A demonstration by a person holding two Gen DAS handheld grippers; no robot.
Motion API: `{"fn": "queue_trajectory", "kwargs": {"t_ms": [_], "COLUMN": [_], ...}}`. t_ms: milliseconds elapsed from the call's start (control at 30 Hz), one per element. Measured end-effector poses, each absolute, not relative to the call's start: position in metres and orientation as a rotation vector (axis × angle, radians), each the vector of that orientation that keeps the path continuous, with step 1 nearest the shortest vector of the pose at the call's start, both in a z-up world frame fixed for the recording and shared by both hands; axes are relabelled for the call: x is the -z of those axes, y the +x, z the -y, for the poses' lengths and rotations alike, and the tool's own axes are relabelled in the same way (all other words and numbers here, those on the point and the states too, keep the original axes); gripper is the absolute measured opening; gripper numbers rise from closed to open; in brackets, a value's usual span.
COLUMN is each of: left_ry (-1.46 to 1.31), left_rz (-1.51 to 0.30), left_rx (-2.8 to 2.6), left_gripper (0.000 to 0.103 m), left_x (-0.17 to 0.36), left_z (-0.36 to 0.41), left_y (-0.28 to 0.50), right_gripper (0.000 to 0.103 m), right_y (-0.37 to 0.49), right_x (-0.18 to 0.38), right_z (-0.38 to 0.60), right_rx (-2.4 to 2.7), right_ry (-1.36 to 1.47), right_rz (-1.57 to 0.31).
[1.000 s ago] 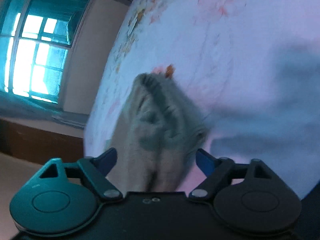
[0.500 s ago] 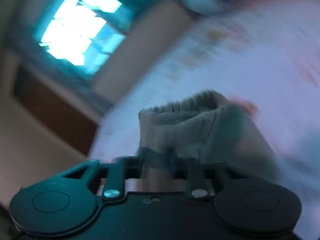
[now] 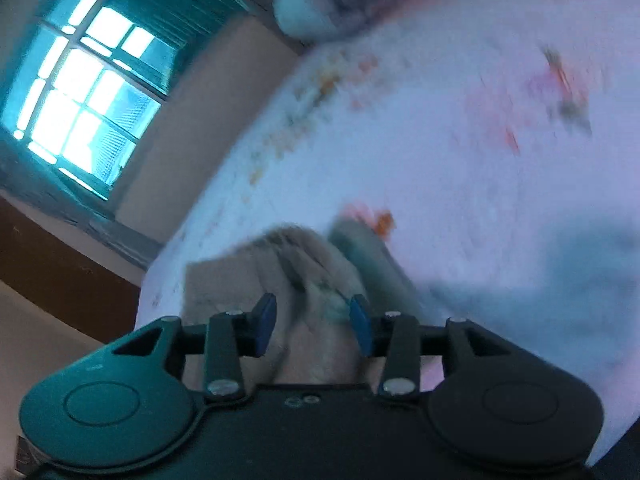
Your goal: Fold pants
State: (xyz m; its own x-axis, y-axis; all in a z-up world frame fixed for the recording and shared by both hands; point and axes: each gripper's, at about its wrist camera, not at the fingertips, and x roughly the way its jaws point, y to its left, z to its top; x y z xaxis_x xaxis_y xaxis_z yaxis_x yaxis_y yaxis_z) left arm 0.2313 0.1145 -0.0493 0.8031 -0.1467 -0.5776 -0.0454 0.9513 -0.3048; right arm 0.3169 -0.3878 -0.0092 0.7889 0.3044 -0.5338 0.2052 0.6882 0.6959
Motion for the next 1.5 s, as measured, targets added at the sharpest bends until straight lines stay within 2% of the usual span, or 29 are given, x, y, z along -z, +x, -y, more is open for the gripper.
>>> {"fn": "queue_trajectory", "kwargs": {"t_ms": [67,100,133,300,567,600,633,667,700,833,967,1033,1067,1100,1167,1200,1233,1367,1433,1500], "left_ry": [-0.313,-0.314,-0.320,-0.379,-0.433,-0.441,-0.455,-0.467,-0.471,-0.454,-0.424,-0.417,-0.416,-0.414,-0.411,-0.413,-0.414,-0.406,-0.400,-0.398], "left_rz": [-0.628,-0.620,-0.615,-0.600,-0.648,-0.653,-0.660,-0.665,-0.669,-0.681,-0.687,-0.691,-0.692,-0.692,-0.695,-0.696,-0.695,-0.699,-0.700,-0.701], "left_rx": [0.058,0.048,0.041,-0.033,-0.275,-0.290,-0.295,-0.301,-0.308,-0.309,-0.299,-0.293,-0.291,-0.288,-0.291,-0.289,-0.286,-0.274,-0.268,-0.265], "left_gripper": [0.095,0.095,0.095,0.096,0.097,0.098,0.099,0.099,0.099,0.099,0.100,0.100,0.100,0.100,0.101,0.101,0.101,0.102,0.103,0.103], "left_x": [0.049,0.048,0.048,0.047,0.055,0.057,0.060,0.063,0.065,0.072,0.073,0.072,0.072,0.071,0.071,0.071,0.071,0.070,0.069,0.069], "left_z": [-0.111,-0.110,-0.111,-0.137,-0.185,-0.189,-0.194,-0.197,-0.200,-0.201,-0.196,-0.195,-0.194,-0.193,-0.191,-0.189,-0.188,-0.180,-0.176,-0.174], "left_y": [0.233,0.233,0.232,0.222,0.215,0.215,0.216,0.216,0.216,0.216,0.216,0.216,0.216,0.216,0.217,0.218,0.218,0.220,0.220,0.220], "right_gripper": [0.048,0.066,0.069,0.075,0.077,0.071,0.035,0.011,0.002,0.002,0.002,0.018,0.018,0.025,0.043,0.071,0.088,0.080,0.069,0.063], "right_y": [0.329,0.343,0.356,0.395,0.409,0.410,0.409,0.409,0.409,0.370,0.323,0.300,0.291,0.285,0.277,0.275,0.274,0.281,0.291,0.303], "right_x": [0.004,0.005,0.007,0.007,0.014,0.015,0.016,0.019,0.024,0.028,0.064,0.070,0.068,0.065,0.058,0.054,0.051,0.049,0.054,0.060], "right_z": [0.370,0.357,0.341,0.274,0.215,0.210,0.209,0.211,0.217,0.252,0.314,0.335,0.341,0.347,0.358,0.362,0.367,0.381,0.383,0.388], "right_rx": [-0.159,-0.219,-0.249,-0.258,-0.122,-0.114,-0.111,-0.134,-0.138,-0.115,-0.023,-0.023,-0.033,-0.043,-0.058,-0.058,-0.054,-0.035,-0.040,-0.026], "right_ry": [0.828,0.821,0.805,0.649,0.372,0.346,0.329,0.346,0.392,0.426,0.658,0.756,0.773,0.797,0.839,0.854,0.873,0.929,0.976,1.020], "right_rz": [-0.697,-0.753,-0.796,-0.868,-0.908,-0.908,-0.903,-0.907,-0.931,-0.867,-0.891,-0.865,-0.839,-0.815,-0.778,-0.757,-0.739,-0.735,-0.739,-0.751]}}
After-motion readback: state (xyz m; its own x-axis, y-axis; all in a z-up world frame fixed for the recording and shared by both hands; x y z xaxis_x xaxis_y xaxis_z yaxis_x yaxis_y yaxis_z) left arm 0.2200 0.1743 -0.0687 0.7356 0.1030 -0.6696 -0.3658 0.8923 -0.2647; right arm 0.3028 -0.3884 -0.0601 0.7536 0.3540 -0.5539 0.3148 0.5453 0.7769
